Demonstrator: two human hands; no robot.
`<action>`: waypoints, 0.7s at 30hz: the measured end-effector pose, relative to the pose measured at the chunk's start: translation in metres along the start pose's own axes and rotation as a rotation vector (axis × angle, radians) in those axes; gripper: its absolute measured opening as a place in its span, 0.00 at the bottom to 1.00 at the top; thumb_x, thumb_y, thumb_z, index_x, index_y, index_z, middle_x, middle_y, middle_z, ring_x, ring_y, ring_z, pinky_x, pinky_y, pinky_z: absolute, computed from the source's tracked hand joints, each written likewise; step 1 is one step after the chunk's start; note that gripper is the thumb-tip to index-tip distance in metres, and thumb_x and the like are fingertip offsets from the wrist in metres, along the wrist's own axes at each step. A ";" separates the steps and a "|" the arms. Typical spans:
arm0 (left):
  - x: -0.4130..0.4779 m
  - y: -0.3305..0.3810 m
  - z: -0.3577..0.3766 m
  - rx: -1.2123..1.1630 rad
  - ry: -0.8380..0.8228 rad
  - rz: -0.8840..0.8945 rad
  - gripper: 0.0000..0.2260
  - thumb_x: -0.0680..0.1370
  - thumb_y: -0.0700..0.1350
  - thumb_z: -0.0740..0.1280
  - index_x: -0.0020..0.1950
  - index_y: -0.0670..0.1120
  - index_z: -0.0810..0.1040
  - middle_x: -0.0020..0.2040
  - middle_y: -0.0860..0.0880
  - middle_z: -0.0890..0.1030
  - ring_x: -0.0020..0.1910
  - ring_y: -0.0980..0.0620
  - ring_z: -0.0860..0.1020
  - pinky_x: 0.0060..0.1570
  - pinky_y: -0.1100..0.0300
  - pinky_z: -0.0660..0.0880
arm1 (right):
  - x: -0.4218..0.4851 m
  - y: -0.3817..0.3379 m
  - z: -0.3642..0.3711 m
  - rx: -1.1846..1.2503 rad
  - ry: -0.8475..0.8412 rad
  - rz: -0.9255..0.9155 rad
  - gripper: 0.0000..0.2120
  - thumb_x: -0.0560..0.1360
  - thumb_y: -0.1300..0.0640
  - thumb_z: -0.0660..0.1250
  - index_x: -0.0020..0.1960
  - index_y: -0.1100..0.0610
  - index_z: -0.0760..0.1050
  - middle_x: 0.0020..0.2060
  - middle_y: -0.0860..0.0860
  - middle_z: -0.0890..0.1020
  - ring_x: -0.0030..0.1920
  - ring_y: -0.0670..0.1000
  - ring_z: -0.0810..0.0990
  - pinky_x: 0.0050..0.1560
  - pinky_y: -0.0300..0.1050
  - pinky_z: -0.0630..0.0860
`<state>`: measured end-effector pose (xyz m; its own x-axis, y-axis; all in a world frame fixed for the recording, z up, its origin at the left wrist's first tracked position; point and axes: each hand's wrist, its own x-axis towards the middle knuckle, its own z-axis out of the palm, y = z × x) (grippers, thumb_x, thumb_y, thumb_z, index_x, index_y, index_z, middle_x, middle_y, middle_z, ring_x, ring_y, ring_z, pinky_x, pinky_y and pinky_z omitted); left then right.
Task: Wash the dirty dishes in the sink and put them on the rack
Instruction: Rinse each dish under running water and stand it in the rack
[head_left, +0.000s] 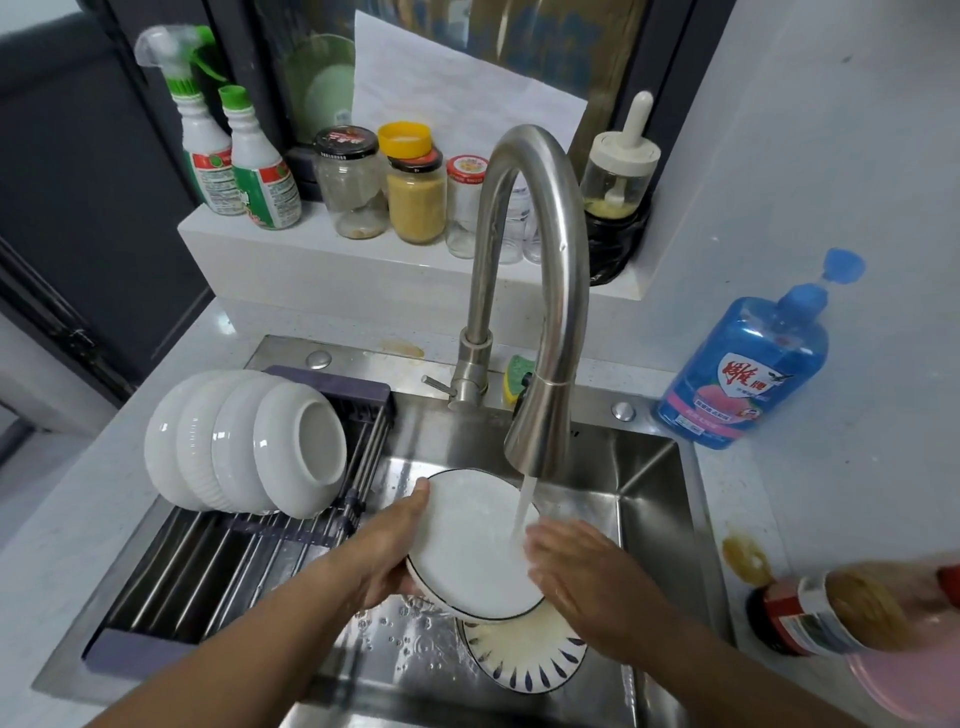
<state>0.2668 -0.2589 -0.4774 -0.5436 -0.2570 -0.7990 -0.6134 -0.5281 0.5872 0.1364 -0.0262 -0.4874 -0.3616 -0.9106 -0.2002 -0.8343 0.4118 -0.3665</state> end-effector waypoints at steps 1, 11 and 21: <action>-0.001 0.002 -0.001 0.022 -0.006 -0.003 0.28 0.82 0.67 0.52 0.64 0.50 0.79 0.54 0.45 0.87 0.57 0.40 0.84 0.62 0.34 0.76 | 0.006 -0.002 -0.003 0.090 0.026 0.102 0.24 0.85 0.42 0.49 0.78 0.45 0.65 0.79 0.42 0.62 0.76 0.40 0.60 0.79 0.48 0.57; -0.002 0.000 -0.009 -0.083 -0.046 0.228 0.17 0.84 0.56 0.61 0.68 0.50 0.78 0.60 0.46 0.85 0.60 0.43 0.83 0.61 0.43 0.79 | 0.044 -0.022 -0.007 0.807 0.169 0.561 0.10 0.85 0.52 0.58 0.55 0.51 0.77 0.46 0.50 0.84 0.48 0.50 0.83 0.57 0.56 0.79; -0.008 -0.028 0.001 -0.111 -0.017 0.128 0.18 0.83 0.31 0.57 0.60 0.51 0.79 0.53 0.46 0.87 0.52 0.43 0.84 0.39 0.52 0.84 | 0.037 -0.018 -0.030 0.914 0.082 0.743 0.15 0.85 0.44 0.55 0.55 0.53 0.74 0.31 0.55 0.81 0.25 0.52 0.78 0.25 0.40 0.70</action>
<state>0.2877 -0.2410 -0.4872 -0.6232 -0.3144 -0.7161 -0.4725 -0.5782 0.6651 0.1256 -0.0688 -0.4605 -0.6865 -0.4227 -0.5916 0.1876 0.6831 -0.7058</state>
